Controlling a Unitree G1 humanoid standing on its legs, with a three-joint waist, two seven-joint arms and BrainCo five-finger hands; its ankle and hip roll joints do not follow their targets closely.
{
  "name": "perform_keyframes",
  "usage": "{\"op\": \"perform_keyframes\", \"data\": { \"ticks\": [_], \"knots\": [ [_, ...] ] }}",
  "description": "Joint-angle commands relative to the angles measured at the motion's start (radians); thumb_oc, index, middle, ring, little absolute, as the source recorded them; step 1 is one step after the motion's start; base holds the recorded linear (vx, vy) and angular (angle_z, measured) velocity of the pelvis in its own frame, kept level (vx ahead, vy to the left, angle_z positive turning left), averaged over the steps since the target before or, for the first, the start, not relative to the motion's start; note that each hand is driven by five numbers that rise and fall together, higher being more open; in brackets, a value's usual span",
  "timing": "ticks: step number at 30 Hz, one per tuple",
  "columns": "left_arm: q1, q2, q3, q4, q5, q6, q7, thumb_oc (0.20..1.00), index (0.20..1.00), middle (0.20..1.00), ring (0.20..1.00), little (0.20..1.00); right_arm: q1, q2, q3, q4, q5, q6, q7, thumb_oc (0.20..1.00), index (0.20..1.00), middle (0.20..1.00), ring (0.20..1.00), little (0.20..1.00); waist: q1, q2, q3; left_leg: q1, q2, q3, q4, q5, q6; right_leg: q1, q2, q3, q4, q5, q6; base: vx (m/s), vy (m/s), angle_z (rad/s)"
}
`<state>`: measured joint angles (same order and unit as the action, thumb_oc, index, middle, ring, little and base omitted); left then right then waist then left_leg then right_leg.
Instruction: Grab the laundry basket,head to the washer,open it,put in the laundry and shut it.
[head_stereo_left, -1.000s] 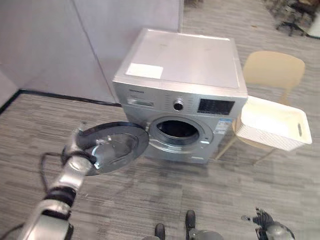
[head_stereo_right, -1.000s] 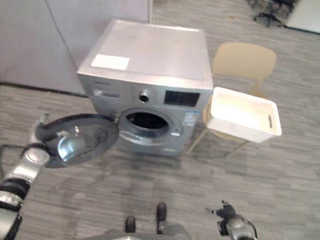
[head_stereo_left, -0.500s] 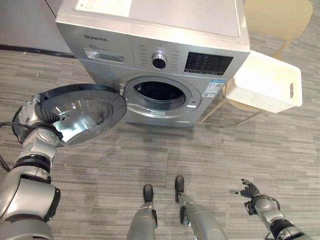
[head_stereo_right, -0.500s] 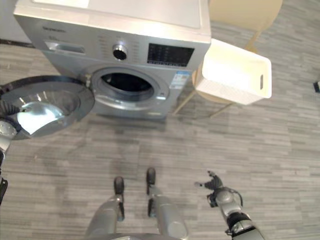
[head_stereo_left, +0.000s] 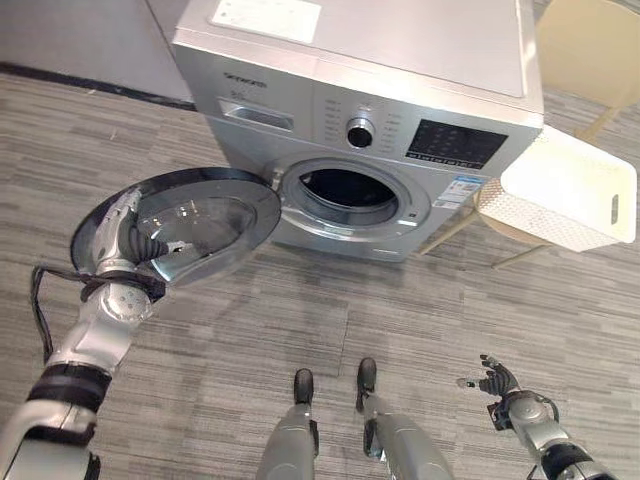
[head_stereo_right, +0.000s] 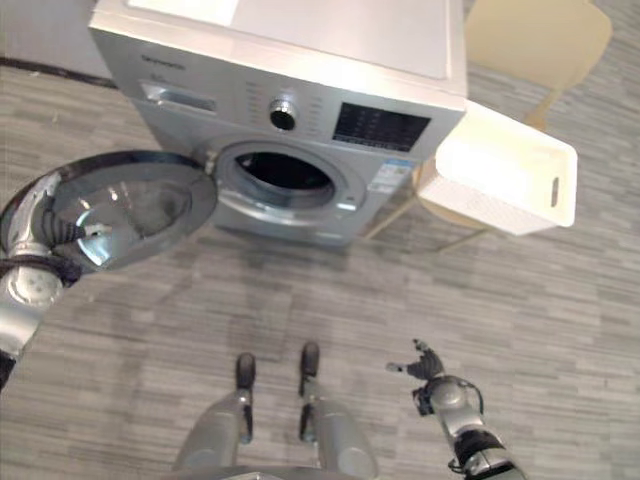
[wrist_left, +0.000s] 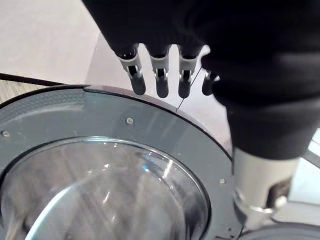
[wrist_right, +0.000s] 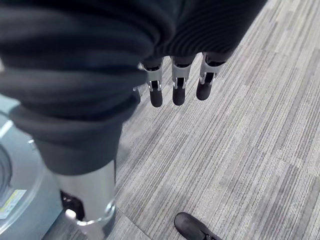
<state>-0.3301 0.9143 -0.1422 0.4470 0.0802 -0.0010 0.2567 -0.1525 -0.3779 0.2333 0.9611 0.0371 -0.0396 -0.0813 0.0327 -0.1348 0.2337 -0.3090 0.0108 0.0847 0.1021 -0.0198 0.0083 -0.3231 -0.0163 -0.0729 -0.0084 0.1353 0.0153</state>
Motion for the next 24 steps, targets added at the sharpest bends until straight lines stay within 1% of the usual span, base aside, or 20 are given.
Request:
{"op": "perform_keyframes", "data": {
  "ticks": [1,2,3,5,6,7,8,9,10,13,15,16,19,20,21,22,24],
  "knots": [
    [-0.042,-0.017,0.083,0.031,0.013,-0.026,0.097,1.0,1.0,1.0,1.0,1.0,0.048,-0.014,-0.015,-0.008,-0.033,-0.003,0.0,1.0,1.0,1.0,1.0,1.0,-0.015,0.006,-0.029,-0.041,-0.032,-0.042,0.03,0.014,-0.001,0.049,-0.035,-0.005,0.086,-0.082,0.1,-0.02,-0.015,0.09],
    [-0.043,-0.032,0.104,0.032,0.014,-0.031,0.125,1.0,1.0,1.0,1.0,1.0,0.049,-0.011,-0.013,0.001,-0.038,-0.003,0.0,1.0,1.0,1.0,1.0,1.0,-0.015,0.006,-0.029,-0.041,-0.031,-0.042,0.028,0.014,-0.001,0.046,-0.034,-0.005,0.087,-0.082,0.1,-0.03,-0.015,0.08],
    [-0.046,-0.047,0.113,0.063,0.012,-0.023,0.15,1.0,1.0,1.0,1.0,1.0,0.047,-0.01,-0.003,0.009,-0.047,-0.001,-0.003,1.0,1.0,1.0,1.0,1.0,-0.017,0.009,-0.028,-0.042,-0.031,-0.043,0.029,0.016,0.0,0.042,-0.032,-0.004,0.09,-0.082,0.097,-0.03,-0.011,0.02],
    [-0.05,-0.066,0.113,0.117,-0.001,-0.014,0.153,1.0,1.0,1.0,1.0,1.0,0.045,-0.007,0.002,0.016,-0.05,0.002,-0.002,1.0,1.0,1.0,1.0,1.0,-0.021,0.011,-0.028,-0.042,-0.028,-0.04,0.026,0.017,0.002,0.037,-0.03,0.0,0.092,-0.08,0.095,-0.03,0.014,-0.07],
    [-0.049,-0.071,0.106,0.148,-0.009,-0.006,0.143,1.0,1.0,1.0,1.0,1.0,0.044,-0.011,0.004,0.014,-0.051,0.006,-0.002,1.0,1.0,1.0,1.0,1.0,-0.026,0.012,-0.026,-0.041,-0.028,-0.037,0.026,0.018,0.002,0.034,-0.029,0.002,0.093,-0.079,0.093,-0.05,0.044,-0.12],
    [-0.073,-0.089,0.074,0.264,-0.052,0.0,0.104,1.0,1.0,1.0,1.0,1.0,0.036,-0.02,0.014,0.015,-0.051,0.013,-0.001,1.0,1.0,1.0,1.0,1.0,-0.035,0.013,-0.025,-0.045,-0.026,-0.031,0.027,0.022,0.002,0.027,-0.027,0.008,0.096,-0.077,0.091,-0.07,0.049,-0.11],
    [-0.107,-0.093,0.017,0.345,-0.071,0.001,0.047,1.0,1.0,1.0,1.0,1.0,0.029,-0.027,0.02,0.028,-0.051,0.019,0.002,1.0,1.0,1.0,1.0,1.0,-0.041,0.015,-0.023,-0.05,-0.026,-0.026,0.031,0.024,0.003,0.019,-0.023,0.012,0.1,-0.073,0.09,-0.06,0.041,-0.1],
    [-0.115,-0.08,0.0,0.353,-0.066,0.001,0.033,1.0,1.0,1.0,1.0,1.0,0.027,-0.032,0.023,0.032,-0.056,0.023,0.003,1.0,1.0,1.0,1.0,1.0,-0.043,0.016,-0.023,-0.052,-0.026,-0.025,0.033,0.024,0.004,0.016,-0.022,0.015,0.101,-0.072,0.089,-0.03,0.022,-0.08],
    [-0.125,-0.089,-0.025,0.385,-0.067,0.002,0.008,1.0,1.0,1.0,1.0,1.0,0.023,-0.032,0.026,0.042,-0.058,0.025,0.004,1.0,1.0,1.0,1.0,1.0,-0.046,0.017,-0.023,-0.055,-0.026,-0.024,0.035,0.024,0.004,0.013,-0.021,0.015,0.102,-0.071,0.089,-0.02,0.017,-0.15],
    [-0.147,-0.113,-0.071,0.421,-0.057,0.005,-0.017,1.0,1.0,1.0,1.0,1.0,0.017,-0.033,0.025,0.046,-0.055,0.023,0.001,1.0,1.0,1.0,1.0,1.0,-0.055,0.018,-0.02,-0.06,-0.027,-0.021,0.039,0.025,0.005,0.005,-0.019,0.019,0.104,-0.068,0.087,-0.02,0.013,-0.11],
    [-0.119,-0.168,-0.09,0.348,-0.067,-0.006,-0.021,1.0,1.0,1.0,1.0,1.0,0.015,-0.028,0.011,0.047,-0.04,0.023,-0.008,1.0,1.0,1.0,1.0,1.0,-0.058,0.023,-0.014,-0.059,-0.027,-0.015,0.037,0.024,0.005,0.001,-0.018,0.024,0.107,-0.067,0.086,0.0,0.0,0.0],
    [-0.117,-0.168,-0.089,0.346,-0.067,-0.005,-0.021,1.0,1.0,1.0,1.0,1.0,0.015,-0.029,0.011,0.047,-0.04,0.023,-0.008,1.0,1.0,1.0,1.0,1.0,-0.058,0.023,-0.014,-0.058,-0.027,-0.014,0.037,0.024,0.005,0.001,-0.018,0.025,0.107,-0.067,0.086,0.0,0.0,0.0],
    [-0.03,-0.231,-0.071,0.199,-0.091,-0.019,-0.013,1.0,1.0,1.0,1.0,1.0,0.031,-0.024,-0.007,0.035,-0.038,0.024,-0.012,1.0,1.0,1.0,1.0,1.0,-0.052,0.03,-0.009,-0.049,-0.029,-0.012,0.034,0.022,0.004,0.005,-0.019,0.027,0.109,-0.071,0.084,0.01,-0.006,-0.02],
    [0.034,-0.273,-0.057,0.099,-0.101,-0.029,-0.018,1.0,1.0,1.0,1.0,1.0,0.045,-0.02,-0.025,0.033,-0.04,0.027,-0.014,1.0,1.0,1.0,1.0,1.0,-0.045,0.035,-0.008,-0.039,-0.032,-0.012,0.03,0.019,0.004,0.009,-0.021,0.026,0.111,-0.077,0.081,0.04,-0.025,-0.11],
    [0.095,-0.311,-0.048,0.022,-0.112,-0.036,-0.035,1.0,1.0,1.0,1.0,1.0,0.055,-0.016,-0.042,0.029,-0.041,0.028,-0.017,1.0,1.0,1.0,1.0,1.0,-0.04,0.042,-0.008,-0.027,-0.035,-0.015,0.026,0.017,0.004,0.017,-0.022,0.025,0.113,-0.085,0.078,0.03,-0.021,-0.06],
    [0.095,-0.311,-0.048,0.022,-0.112,-0.036,-0.035,1.0,1.0,1.0,1.0,1.0,0.055,-0.016,-0.042,0.029,-0.041,0.028,-0.017,1.0,1.0,1.0,1.0,1.0,-0.04,0.042,-0.008,-0.027,-0.035,-0.015,0.026,0.017,0.004,0.017,-0.022,0.025,0.113,-0.085,0.078,0.03,-0.015,0.0],
    [0.175,-0.371,-0.043,-0.09,-0.148,-0.045,-0.083,1.0,1.0,1.0,1.0,1.0,0.079,-0.017,-0.06,0.002,-0.052,0.028,-0.02,1.0,1.0,1.0,1.0,1.0,-0.034,0.059,-0.007,-0.01,-0.041,-0.017,0.019,0.018,0.003,0.023,-0.023,0.025,0.121,-0.095,0.072,0.02,-0.01,0.08]
  ]
}}
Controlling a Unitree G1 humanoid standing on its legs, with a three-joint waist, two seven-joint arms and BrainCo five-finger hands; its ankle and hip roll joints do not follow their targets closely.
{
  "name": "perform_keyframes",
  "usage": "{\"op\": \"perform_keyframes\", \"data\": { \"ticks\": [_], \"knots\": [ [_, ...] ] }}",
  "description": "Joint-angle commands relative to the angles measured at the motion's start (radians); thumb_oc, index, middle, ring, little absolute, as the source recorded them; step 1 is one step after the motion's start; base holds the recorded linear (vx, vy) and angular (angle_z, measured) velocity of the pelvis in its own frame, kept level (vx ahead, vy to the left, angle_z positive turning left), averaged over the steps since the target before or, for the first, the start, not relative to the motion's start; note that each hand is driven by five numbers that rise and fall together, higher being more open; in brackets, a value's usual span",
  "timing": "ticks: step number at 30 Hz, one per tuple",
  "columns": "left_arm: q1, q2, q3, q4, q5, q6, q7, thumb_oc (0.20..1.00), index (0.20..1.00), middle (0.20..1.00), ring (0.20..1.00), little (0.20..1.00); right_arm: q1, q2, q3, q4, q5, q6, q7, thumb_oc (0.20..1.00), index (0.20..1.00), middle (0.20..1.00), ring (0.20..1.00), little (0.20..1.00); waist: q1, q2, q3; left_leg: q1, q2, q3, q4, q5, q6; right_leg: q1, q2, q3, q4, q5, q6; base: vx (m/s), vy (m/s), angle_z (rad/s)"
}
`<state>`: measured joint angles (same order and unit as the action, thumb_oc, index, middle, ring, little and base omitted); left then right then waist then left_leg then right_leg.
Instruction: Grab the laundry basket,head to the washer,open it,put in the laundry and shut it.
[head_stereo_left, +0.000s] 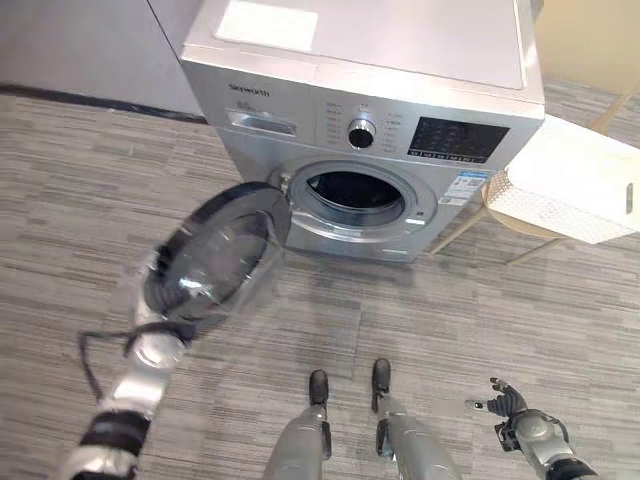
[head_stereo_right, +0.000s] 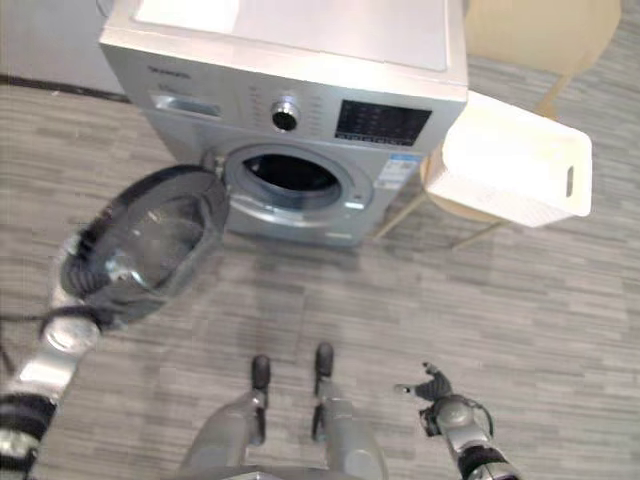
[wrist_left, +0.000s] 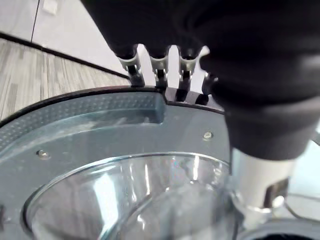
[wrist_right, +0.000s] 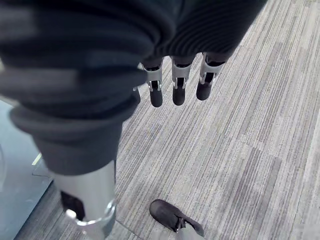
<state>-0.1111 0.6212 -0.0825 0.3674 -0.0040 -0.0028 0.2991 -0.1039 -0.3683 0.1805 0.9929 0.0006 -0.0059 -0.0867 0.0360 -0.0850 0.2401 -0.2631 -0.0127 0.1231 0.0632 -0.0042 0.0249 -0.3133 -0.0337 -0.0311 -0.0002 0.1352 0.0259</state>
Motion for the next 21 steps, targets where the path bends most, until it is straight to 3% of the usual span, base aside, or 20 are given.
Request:
{"op": "perform_keyframes", "data": {
  "ticks": [1,9,16,17,18,19,20,21],
  "knots": [
    [-0.042,-0.078,-0.102,-0.012,-0.064,-0.042,-0.126,1.0,1.0,1.0,1.0,1.0,0.032,-0.027,-0.007,-0.03,-0.016,-0.005,-0.014,1.0,1.0,1.0,1.0,1.0,-0.038,0.01,-0.013,-0.055,-0.017,-0.056,0.058,0.002,-0.014,0.014,-0.006,-0.017,0.113,-0.096,0.061,0.0,-0.019,0.04],
    [-0.073,-0.209,-0.206,-0.081,-0.255,-0.049,-0.175,1.0,1.0,1.0,1.0,1.0,0.037,-0.029,0.006,-0.094,-0.028,-0.008,-0.035,1.0,1.0,1.0,1.0,1.0,-0.061,0.03,0.007,-0.06,-0.021,-0.042,0.063,0.011,-0.013,-0.005,-0.001,-0.008,0.13,-0.099,0.052,-0.04,-0.013,-0.03],
    [-0.394,-0.277,-0.31,0.065,-0.314,-0.06,-0.091,1.0,1.0,1.0,1.0,1.0,0.015,-0.023,0.062,-0.124,-0.028,-0.003,-0.053,1.0,1.0,1.0,1.0,1.0,-0.128,0.015,0.013,-0.094,-0.012,0.025,0.055,0.022,-0.008,-0.079,0.026,0.047,0.149,-0.078,0.056,-0.06,0.033,-0.28],
    [-0.513,-0.231,-0.328,0.154,-0.288,-0.059,-0.072,1.0,1.0,1.0,1.0,1.0,0.009,-0.036,0.086,-0.129,-0.032,-0.001,-0.052,1.0,1.0,1.0,1.0,1.0,-0.154,0.011,0.013,-0.106,-0.006,0.046,0.053,0.02,-0.006,-0.105,0.034,0.065,0.158,-0.073,0.059,0.0,0.03,-0.58],
    [-0.515,-0.231,-0.328,0.156,-0.288,-0.06,-0.072,1.0,1.0,1.0,1.0,1.0,0.008,-0.035,0.085,-0.129,-0.032,-0.001,-0.052,1.0,1.0,1.0,1.0,1.0,-0.153,0.011,0.014,-0.107,-0.006,0.046,0.053,0.02,-0.006,-0.105,0.034,0.066,0.159,-0.073,0.059,0.01,0.032,-0.62],
    [-0.629,-0.157,-0.342,0.277,-0.241,-0.047,-0.054,1.0,1.0,1.0,1.0,1.0,-0.004,-0.053,0.107,-0.137,-0.041,-0.004,-0.053,1.0,1.0,1.0,1.0,1.0,-0.173,0.008,0.01,-0.124,-0.003,0.059,0.05,0.025,-0.007,-0.13,0.038,0.078,0.162,-0.066,0.063,0.0,0.002,-0.53],
    [-0.631,-0.157,-0.342,0.279,-0.242,-0.048,-0.055,1.0,1.0,1.0,1.0,1.0,-0.005,-0.053,0.107,-0.137,-0.041,-0.004,-0.053,1.0,1.0,1.0,1.0,1.0,-0.173,0.008,0.01,-0.125,-0.003,0.059,0.051,0.025,-0.007,-0.131,0.038,0.078,0.162,-0.067,0.063,-0.04,0.023,-0.46],
    [-0.776,-0.073,-0.375,0.412,-0.194,-0.03,-0.012,1.0,1.0,1.0,1.0,1.0,-0.019,-0.072,0.12,-0.142,-0.018,-0.014,-0.052,1.0,1.0,1.0,1.0,1.0,-0.197,0.007,0.011,-0.164,0.0,0.069,0.061,0.032,-0.01,-0.171,0.04,0.09,0.165,-0.055,0.065,-0.07,0.014,-0.38]
  ]
}}
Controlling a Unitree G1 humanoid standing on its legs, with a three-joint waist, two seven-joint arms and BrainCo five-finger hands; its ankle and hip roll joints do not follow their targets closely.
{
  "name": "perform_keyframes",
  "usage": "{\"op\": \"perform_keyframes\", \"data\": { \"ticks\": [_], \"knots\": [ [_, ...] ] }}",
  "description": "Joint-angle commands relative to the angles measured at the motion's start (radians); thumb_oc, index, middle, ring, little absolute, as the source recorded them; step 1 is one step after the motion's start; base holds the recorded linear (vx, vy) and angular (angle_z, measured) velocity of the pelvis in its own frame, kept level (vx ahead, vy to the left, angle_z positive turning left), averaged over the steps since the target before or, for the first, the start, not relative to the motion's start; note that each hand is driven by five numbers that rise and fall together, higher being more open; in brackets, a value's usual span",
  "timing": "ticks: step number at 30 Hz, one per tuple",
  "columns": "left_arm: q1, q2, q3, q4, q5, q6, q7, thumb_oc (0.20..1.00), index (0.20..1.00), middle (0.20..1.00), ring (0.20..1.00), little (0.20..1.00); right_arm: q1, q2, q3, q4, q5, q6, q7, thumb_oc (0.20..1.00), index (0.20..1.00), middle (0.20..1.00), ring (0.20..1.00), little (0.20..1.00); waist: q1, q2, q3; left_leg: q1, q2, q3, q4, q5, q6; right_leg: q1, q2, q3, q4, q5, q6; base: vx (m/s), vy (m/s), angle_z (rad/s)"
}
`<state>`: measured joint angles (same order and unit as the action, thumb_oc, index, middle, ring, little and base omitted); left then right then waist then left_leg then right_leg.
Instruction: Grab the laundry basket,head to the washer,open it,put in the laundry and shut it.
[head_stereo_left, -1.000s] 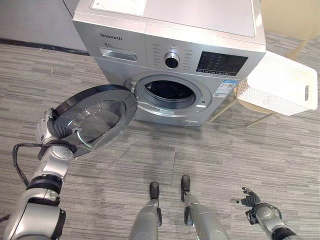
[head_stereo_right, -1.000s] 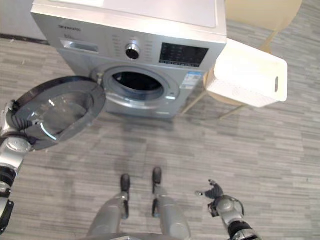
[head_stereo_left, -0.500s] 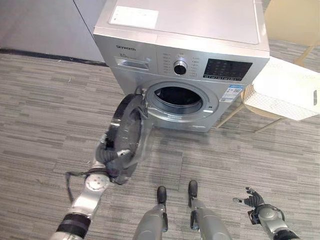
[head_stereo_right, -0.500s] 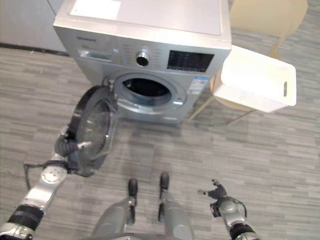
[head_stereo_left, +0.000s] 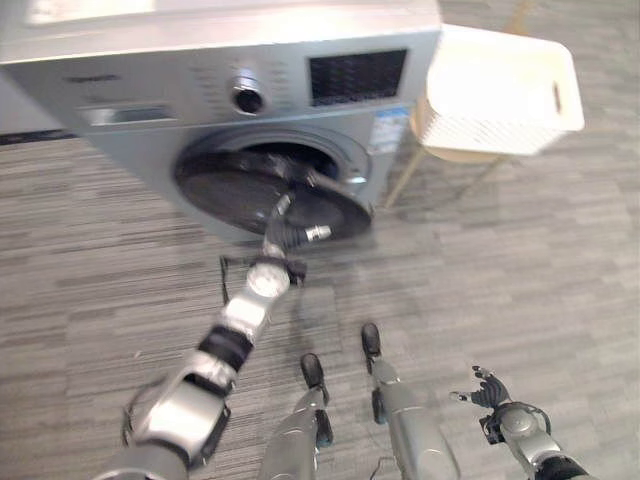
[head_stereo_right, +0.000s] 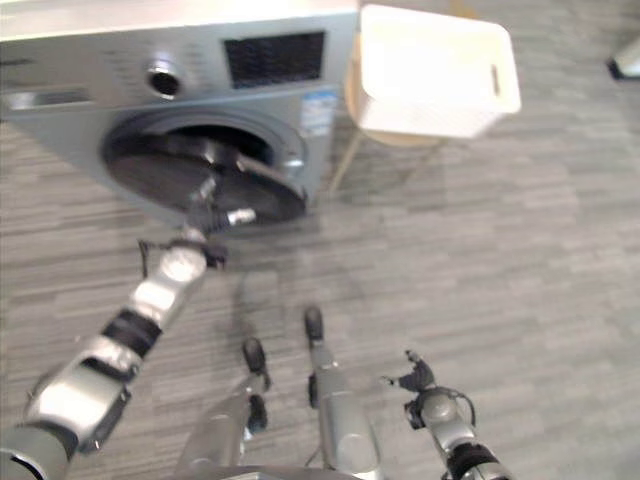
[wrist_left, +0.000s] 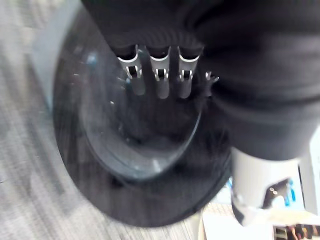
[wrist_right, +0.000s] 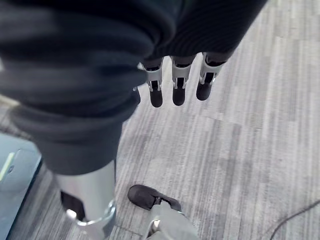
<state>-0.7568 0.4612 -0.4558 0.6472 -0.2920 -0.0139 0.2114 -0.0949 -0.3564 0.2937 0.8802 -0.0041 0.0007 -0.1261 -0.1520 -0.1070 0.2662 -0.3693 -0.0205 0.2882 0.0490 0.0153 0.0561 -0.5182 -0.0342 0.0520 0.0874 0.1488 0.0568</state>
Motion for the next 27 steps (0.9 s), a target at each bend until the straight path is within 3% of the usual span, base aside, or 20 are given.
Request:
{"op": "perform_keyframes", "data": {
  "ticks": [1,2,4,7,11,12,15,19,27],
  "knots": [
    [-0.206,0.148,-0.041,0.224,0.143,0.005,0.09,1.0,1.0,1.0,1.0,1.0,-0.045,-0.097,0.013,-0.031,0.0,-0.021,-0.016,1.0,1.0,1.0,1.0,1.0,-0.024,0.028,-0.018,-0.084,0.011,-0.091,0.083,0.016,-0.042,0.013,0.041,0.009,0.077,-0.059,0.039,-0.07,0.014,-0.26],
    [-0.21,0.148,-0.043,0.227,0.143,0.004,0.089,1.0,1.0,1.0,1.0,1.0,-0.047,-0.096,0.012,-0.031,0.0,-0.021,-0.016,1.0,1.0,1.0,1.0,1.0,-0.023,0.027,-0.018,-0.086,0.011,-0.092,0.085,0.015,-0.042,0.011,0.04,0.009,0.078,-0.059,0.039,-0.07,-0.009,-0.24],
    [-0.332,0.244,-0.086,0.344,0.199,0.028,0.089,1.0,1.0,1.0,1.0,1.0,-0.054,-0.104,0.024,-0.043,0.018,-0.033,-0.016,1.0,1.0,1.0,1.0,1.0,-0.039,0.021,-0.017,-0.124,0.021,-0.083,0.102,0.015,-0.04,-0.012,0.039,0.016,0.068,-0.031,0.047,-0.06,-0.025,-0.22],
    [-0.306,0.271,-0.051,0.3,0.195,0.015,0.099,1.0,1.0,1.0,1.0,1.0,-0.054,-0.089,0.034,-0.048,0.016,-0.034,-0.012,1.0,1.0,1.0,1.0,1.0,-0.032,0.02,-0.013,-0.126,0.027,-0.078,0.102,0.013,-0.041,-0.009,0.035,0.024,0.051,-0.015,0.056,0.01,-0.012,-0.13],
    [-0.181,0.23,-0.003,0.157,0.193,-0.004,0.101,1.0,1.0,1.0,1.0,1.0,-0.019,-0.064,0.021,-0.065,0.042,-0.042,0.004,1.0,1.0,1.0,1.0,1.0,-0.012,0.019,-0.014,-0.087,0.025,-0.085,0.097,0.005,-0.047,0.025,0.03,0.022,0.037,-0.023,0.055,0.05,-0.008,-0.03],
    [-0.113,0.195,0.036,0.072,0.157,-0.016,0.099,1.0,1.0,1.0,1.0,1.0,-0.001,-0.06,0.009,-0.078,0.045,-0.043,0.004,1.0,1.0,1.0,1.0,1.0,-0.003,0.023,-0.017,-0.076,0.019,-0.091,0.091,0.004,-0.047,0.035,0.027,0.016,0.039,-0.029,0.051,0.08,-0.008,-0.01],
    [0.358,0.036,0.203,-0.208,0.081,-0.052,0.036,1.0,1.0,1.0,1.0,1.0,0.026,-0.023,-0.078,-0.024,0.014,-0.027,-0.009,1.0,1.0,1.0,1.0,1.0,0.06,0.037,-0.049,0.092,0.001,-0.134,0.03,0.005,-0.055,0.191,0.014,-0.016,0.027,-0.064,0.046,0.28,-0.064,0.25],
    [0.711,-0.041,0.33,-0.22,0.024,-0.039,-0.052,1.0,1.0,1.0,1.0,1.0,0.093,-0.004,-0.181,0.04,0.013,-0.02,0.002,1.0,1.0,1.0,1.0,1.0,0.105,0.063,-0.093,0.234,-0.02,-0.168,-0.016,0.006,-0.052,0.33,0.01,-0.063,0.007,-0.096,0.041,0.2,-0.039,0.72],
    [0.908,-0.08,0.395,0.009,0.107,0.013,-0.134,1.0,1.0,1.0,1.0,1.0,0.132,-0.014,-0.225,0.05,0.006,-0.009,0.022,1.0,1.0,1.0,1.0,1.0,0.131,0.087,-0.166,0.337,-0.023,-0.19,-0.077,0.029,-0.055,0.436,0.011,-0.093,-0.029,-0.106,0.045,0.07,-0.014,0.1]
  ]
}}
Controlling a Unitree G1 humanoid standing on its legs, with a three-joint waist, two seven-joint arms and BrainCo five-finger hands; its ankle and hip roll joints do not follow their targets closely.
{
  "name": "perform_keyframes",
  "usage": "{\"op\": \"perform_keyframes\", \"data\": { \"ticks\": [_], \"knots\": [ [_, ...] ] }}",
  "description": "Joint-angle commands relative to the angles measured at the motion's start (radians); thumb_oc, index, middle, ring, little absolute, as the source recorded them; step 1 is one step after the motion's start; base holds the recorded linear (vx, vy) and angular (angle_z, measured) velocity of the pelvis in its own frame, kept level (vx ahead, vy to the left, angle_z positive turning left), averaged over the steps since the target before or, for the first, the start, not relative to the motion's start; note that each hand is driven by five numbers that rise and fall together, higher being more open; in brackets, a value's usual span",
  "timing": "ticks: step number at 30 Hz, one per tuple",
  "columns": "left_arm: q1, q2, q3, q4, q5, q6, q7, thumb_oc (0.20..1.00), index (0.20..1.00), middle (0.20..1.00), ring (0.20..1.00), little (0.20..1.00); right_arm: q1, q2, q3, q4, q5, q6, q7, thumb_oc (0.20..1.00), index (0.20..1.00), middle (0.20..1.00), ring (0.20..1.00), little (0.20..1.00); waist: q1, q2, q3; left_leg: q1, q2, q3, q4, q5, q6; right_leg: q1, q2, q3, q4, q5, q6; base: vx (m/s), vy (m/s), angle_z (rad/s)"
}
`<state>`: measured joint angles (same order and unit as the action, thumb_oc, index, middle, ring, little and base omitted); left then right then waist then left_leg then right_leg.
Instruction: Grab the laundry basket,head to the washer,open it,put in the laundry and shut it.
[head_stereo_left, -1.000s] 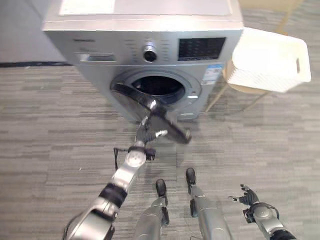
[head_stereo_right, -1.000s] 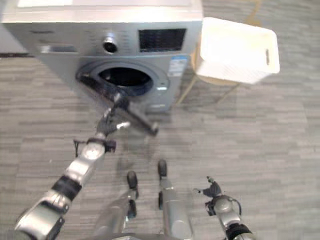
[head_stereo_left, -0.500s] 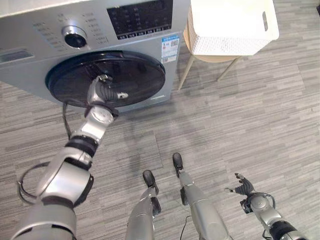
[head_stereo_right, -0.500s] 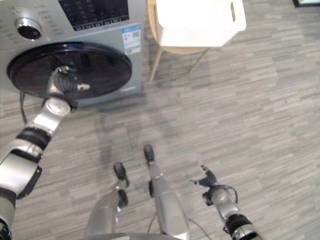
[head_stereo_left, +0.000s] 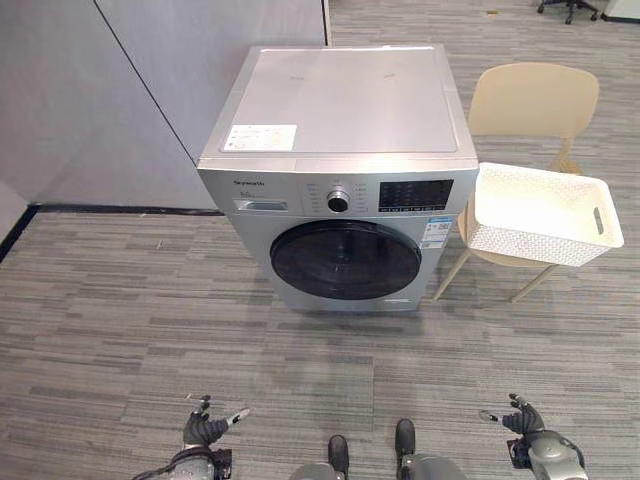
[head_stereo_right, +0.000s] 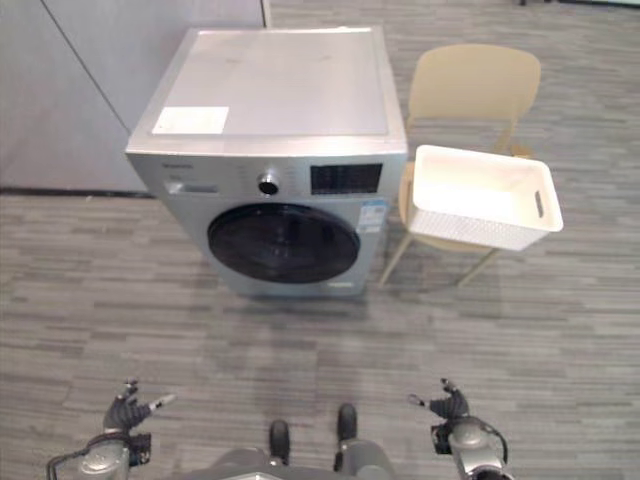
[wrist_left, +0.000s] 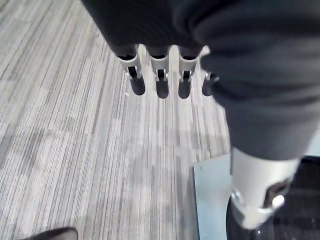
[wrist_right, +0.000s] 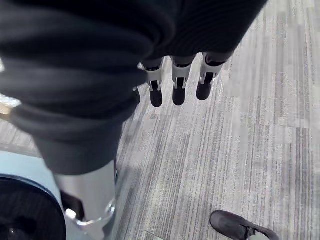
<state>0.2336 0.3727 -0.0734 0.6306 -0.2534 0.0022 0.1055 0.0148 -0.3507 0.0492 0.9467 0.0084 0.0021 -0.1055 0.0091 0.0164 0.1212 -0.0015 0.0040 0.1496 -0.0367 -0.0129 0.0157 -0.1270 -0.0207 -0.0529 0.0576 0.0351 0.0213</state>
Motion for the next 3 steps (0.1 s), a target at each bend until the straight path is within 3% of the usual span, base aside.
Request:
{"op": "perform_keyframes", "data": {
  "ticks": [1,3],
  "knots": [
    [-0.07,0.008,0.02,0.05,0.085,-0.003,-0.027,1.0,1.0,1.0,1.0,1.0,0.025,-0.018,0.017,-0.013,-0.006,-0.007,0.003,1.0,1.0,1.0,1.0,1.0,-0.027,-0.034,-0.031,-0.017,-0.047,-0.053,0.001,0.059,-0.015,0.058,-0.002,0.01,-0.005,0.007,0.081,0.05,-0.012,0.01],
    [-0.063,-0.007,0.037,0.106,0.079,0.006,-0.032,1.0,1.0,1.0,1.0,1.0,0.026,-0.016,0.019,-0.007,-0.007,-0.005,0.006,1.0,1.0,1.0,1.0,1.0,-0.021,-0.033,-0.046,-0.005,-0.047,-0.056,-0.01,0.063,-0.015,0.075,0.0,0.007,-0.014,0.003,0.081,0.03,-0.022,-0.08]
  ]
}}
